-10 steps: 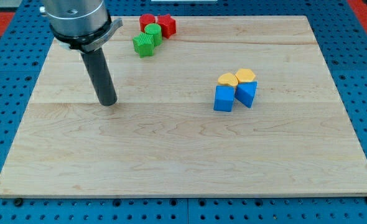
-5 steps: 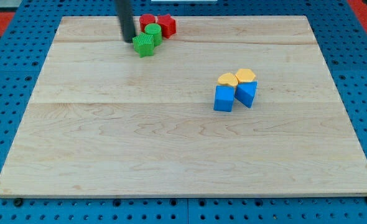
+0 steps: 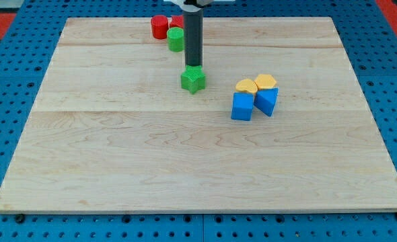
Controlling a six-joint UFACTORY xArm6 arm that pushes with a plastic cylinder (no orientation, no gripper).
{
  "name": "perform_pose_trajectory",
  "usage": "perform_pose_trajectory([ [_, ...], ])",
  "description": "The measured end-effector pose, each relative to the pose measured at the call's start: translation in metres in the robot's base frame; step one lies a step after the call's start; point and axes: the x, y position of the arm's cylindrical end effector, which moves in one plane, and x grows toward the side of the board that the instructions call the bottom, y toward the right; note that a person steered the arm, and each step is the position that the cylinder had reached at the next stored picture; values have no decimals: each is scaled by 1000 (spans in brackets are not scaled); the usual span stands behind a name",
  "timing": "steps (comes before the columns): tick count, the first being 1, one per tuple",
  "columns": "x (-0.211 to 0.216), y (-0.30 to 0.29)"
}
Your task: Move the green star into the blue cube
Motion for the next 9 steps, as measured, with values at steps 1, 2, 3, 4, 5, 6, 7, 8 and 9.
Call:
perform_pose_trajectory([
  [1,14,-10],
  [2,30,-10],
  [3,36,-40],
  [4,45,-48],
  [5,62,3],
  [6,72,8],
  [7,72,-6],
  [8,70,38],
  [9,70,50],
])
